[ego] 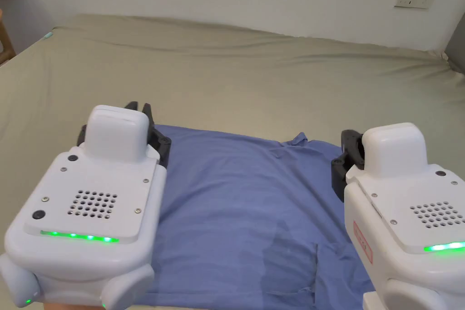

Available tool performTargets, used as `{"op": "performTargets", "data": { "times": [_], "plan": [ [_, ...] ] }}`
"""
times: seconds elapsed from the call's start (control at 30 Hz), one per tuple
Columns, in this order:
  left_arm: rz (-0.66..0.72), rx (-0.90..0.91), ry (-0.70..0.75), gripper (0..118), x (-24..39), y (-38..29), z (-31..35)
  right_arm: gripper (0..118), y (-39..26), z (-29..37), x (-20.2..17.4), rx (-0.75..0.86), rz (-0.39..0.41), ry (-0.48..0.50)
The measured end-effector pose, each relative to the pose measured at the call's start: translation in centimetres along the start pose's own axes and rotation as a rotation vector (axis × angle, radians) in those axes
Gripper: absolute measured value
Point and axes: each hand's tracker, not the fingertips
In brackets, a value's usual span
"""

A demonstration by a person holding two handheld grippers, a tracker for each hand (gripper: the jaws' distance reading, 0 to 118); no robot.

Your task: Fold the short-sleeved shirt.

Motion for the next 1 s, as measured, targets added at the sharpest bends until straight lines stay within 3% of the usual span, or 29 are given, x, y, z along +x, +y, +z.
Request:
{"op": "performTargets", "data": {
  "times": [0.07, 0.13, 0.37, 0.5, 0.57, 0.63, 0.7, 0.77, 0.8, 0.87, 0.9, 0.93, 1.0],
  "plan": [
    [0.008, -0.034, -0.033, 0, 0.0, -0.3, -0.3, 2, -0.7, -0.2, -0.6, -0.010, 0.011, -0.030],
    [0.003, -0.043, -0.027, 0, -0.1, -0.7, -0.4, 2, -1.2, -0.3, -0.6, -0.024, 0.047, -0.047],
    [-0.028, -0.111, -0.049, 0, -1.5, -1.9, -0.7, 2, -1.7, -0.5, 1.3, -0.056, -0.025, -0.064],
    [-0.003, -0.304, -0.089, 0, -3.1, -5.0, -1.7, 2, -2.1, -0.4, 2.6, -0.068, -0.064, -0.072],
    [-0.069, -0.451, -0.006, 0, -3.5, -8.1, -2.2, 2, -2.5, -0.4, 3.1, -0.079, -0.075, -0.079],
    [-0.101, -0.587, -0.026, 0, -4.4, -11.4, -2.3, 2, -3.0, -0.5, 3.7, -0.098, -0.086, -0.092],
    [-0.004, -0.714, -0.053, 0, -5.6, -14.4, -2.3, 2, -3.6, -0.7, 4.1, -0.114, -0.098, -0.100],
    [0.057, -0.845, -0.040, 14, -7.1, -17.4, -2.6, 2, -4.3, -0.9, 4.7, -0.141, -0.096, -0.114],
    [0.090, -0.894, -0.040, 38, -7.8, -18.6, -2.9, 2, -4.6, -0.9, 4.8, -0.150, -0.095, -0.119],
    [0.150, -1.009, -0.035, 103, -9.2, -21.1, -3.3, 2, -5.2, -1.1, 5.3, -0.168, -0.095, -0.131],
    [0.181, -1.068, -0.032, 118, -9.8, -22.4, -3.5, 2, -5.5, -1.1, 5.6, -0.178, -0.095, -0.137],
    [0.143, -0.981, 0.005, 115, -10.0, -22.2, -3.7, 2, -5.5, -1.2, 5.7, -0.183, -0.103, -0.138],
    [0.126, -0.986, 0.027, 114, -10.4, -22.8, -3.9, 2, -5.8, -1.3, 6.2, -0.196, -0.105, -0.149]
  ]
}}
